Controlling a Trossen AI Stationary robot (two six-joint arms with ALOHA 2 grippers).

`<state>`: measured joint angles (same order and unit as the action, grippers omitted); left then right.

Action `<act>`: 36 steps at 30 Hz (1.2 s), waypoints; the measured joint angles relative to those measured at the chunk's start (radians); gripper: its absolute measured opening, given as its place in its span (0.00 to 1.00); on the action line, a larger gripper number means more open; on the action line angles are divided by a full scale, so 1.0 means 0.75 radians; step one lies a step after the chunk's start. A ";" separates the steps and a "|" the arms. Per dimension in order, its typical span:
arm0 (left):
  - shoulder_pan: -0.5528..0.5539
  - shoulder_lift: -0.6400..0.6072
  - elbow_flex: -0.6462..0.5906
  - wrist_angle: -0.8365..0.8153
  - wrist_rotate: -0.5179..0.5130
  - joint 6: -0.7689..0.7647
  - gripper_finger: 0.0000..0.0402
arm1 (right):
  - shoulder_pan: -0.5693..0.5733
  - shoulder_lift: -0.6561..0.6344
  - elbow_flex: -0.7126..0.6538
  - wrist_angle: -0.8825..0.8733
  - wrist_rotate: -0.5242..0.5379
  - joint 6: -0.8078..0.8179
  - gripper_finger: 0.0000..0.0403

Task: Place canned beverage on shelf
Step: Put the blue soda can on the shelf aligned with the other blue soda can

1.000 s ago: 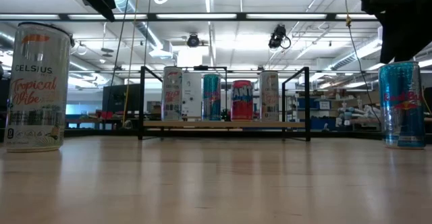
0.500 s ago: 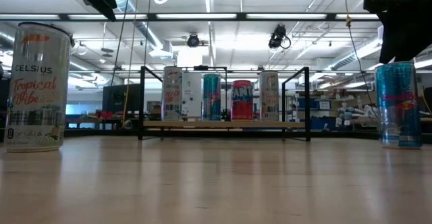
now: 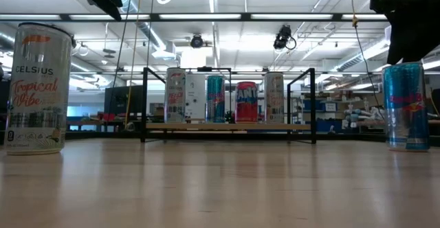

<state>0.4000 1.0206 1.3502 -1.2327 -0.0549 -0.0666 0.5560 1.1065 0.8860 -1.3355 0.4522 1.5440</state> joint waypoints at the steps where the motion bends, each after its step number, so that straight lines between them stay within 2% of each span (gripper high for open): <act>1: 0.000 0.000 0.000 0.000 0.000 0.000 0.75 | 0.000 0.000 0.000 0.002 -0.001 0.000 0.71; 10: 0.000 0.000 0.000 0.000 0.000 0.015 0.75 | -0.001 0.001 -0.002 0.046 -0.022 0.001 0.84; 28: -0.001 0.000 0.000 0.013 0.000 0.034 0.75 | -0.004 -0.071 -0.005 0.010 0.045 -0.017 0.83; 36: -0.001 0.000 0.000 0.014 0.000 0.035 0.75 | -0.004 0.000 -0.005 0.002 0.032 -0.014 0.84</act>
<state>0.3996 1.0206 1.3502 -1.2224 -0.0551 -0.0406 0.5533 1.1063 0.8822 -1.3338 0.4759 1.5337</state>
